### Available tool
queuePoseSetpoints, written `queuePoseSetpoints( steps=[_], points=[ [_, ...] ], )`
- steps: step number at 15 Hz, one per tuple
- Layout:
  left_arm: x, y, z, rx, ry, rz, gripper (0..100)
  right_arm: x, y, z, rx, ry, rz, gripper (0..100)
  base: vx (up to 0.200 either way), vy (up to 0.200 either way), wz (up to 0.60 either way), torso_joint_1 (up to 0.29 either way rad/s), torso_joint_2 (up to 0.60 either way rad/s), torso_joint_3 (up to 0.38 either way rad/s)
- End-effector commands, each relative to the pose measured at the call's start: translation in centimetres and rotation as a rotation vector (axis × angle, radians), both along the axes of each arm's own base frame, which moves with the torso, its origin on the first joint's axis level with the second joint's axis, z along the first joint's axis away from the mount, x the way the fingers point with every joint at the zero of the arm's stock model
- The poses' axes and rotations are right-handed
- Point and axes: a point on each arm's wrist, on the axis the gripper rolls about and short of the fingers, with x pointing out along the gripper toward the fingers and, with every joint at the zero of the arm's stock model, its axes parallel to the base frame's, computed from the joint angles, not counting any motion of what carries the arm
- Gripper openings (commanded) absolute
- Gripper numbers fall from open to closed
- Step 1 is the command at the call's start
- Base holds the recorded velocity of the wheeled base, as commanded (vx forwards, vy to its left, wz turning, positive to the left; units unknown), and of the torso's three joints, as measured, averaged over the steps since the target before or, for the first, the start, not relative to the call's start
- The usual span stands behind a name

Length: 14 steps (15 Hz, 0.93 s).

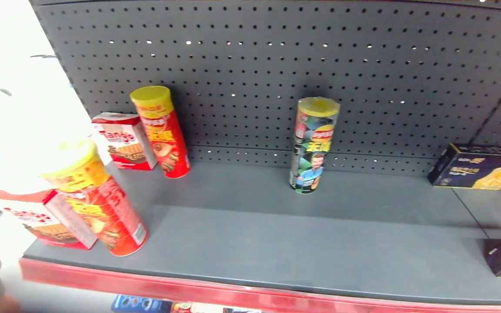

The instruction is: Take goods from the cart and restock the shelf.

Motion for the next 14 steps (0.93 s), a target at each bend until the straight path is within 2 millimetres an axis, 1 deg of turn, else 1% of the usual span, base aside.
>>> queuePoseSetpoints(
  steps=[1,8,14],
  points=[
    [0.01,0.0,0.01,0.0,0.001,0.0,100,0.01,0.0,0.0,-0.001,0.001,0.0,100,0.0,0.0,0.6,-0.002,0.0,0.002],
    [0.01,-0.01,0.01,0.004,0.001,-0.003,100,0.01,0.0,0.0,0.001,0.001,0.0,100,0.0,0.0,0.6,0.002,0.0,0.002],
    [0.01,-0.01,0.01,0.003,0.001,-0.004,100,0.01,0.0,0.0,-0.001,0.001,0.0,100,0.0,0.0,0.0,0.0,0.0,0.0]
  ],
)
